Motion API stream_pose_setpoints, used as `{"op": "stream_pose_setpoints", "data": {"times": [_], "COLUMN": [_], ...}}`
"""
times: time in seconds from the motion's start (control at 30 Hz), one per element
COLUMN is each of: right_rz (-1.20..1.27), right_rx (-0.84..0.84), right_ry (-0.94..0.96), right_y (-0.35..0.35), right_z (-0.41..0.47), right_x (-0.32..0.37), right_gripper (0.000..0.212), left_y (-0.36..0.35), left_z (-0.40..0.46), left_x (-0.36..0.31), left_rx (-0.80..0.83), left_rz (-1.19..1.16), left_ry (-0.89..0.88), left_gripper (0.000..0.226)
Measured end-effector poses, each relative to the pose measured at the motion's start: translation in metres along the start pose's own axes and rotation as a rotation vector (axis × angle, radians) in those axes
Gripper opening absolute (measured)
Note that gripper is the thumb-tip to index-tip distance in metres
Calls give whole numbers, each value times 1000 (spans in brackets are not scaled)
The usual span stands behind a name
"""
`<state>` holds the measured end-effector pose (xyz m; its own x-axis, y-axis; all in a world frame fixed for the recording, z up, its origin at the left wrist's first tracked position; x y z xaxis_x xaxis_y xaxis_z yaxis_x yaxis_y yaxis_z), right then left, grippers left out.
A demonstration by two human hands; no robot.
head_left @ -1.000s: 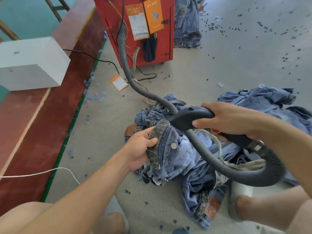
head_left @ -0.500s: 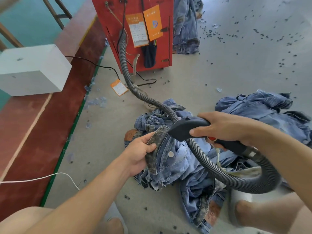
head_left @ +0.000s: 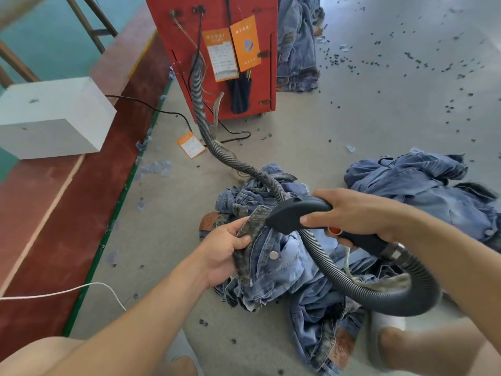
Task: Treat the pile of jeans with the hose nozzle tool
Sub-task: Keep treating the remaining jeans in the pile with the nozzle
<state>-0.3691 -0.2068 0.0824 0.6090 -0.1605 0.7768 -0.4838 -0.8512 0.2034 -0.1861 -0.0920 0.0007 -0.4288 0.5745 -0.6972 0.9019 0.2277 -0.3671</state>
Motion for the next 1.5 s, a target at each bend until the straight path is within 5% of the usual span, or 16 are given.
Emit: {"op": "stream_pose_setpoints", "data": {"times": [0.17,0.4,0.57,0.7,0.9,1.13,1.37,1.5], "right_rz": [92,-152,-158,74,69,246,226,383], "right_rx": [-200,-3,-165,-324,-58,-242,55,-114], "right_ry": [65,80,132,95,-77,-33,-63,-65], "right_y": [4,-11,-16,1,-3,7,-11,-11], "right_z": [10,-2,5,7,2,13,7,20], "right_x": [3,9,13,6,-6,-5,-6,-19], "right_gripper": [15,16,24,19,25,24,18,32], "left_y": [-5,2,6,1,3,-4,6,2], "left_z": [-1,2,2,2,4,1,4,3], "left_x": [4,-9,-15,-9,-12,-3,-2,4], "left_rx": [22,8,40,51,23,88,4,4], "left_rz": [30,-33,-59,-29,-57,-41,-78,-59], "left_ry": [15,-32,-28,-1,-24,1,3,12], "left_gripper": [53,51,50,50,50,50,51,50]}}
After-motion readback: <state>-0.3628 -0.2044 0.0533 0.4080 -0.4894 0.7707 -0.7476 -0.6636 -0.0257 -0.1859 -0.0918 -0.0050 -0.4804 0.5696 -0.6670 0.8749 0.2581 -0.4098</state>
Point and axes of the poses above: each hand's wrist, its own z-axis towards the middle knuckle, its own y-axis out of the back of the hand, x = y × z, the point moved 8 cm from there along z, towards the middle knuckle, and after that the axes turned 8 degrees about z, right-handed, at the moved point
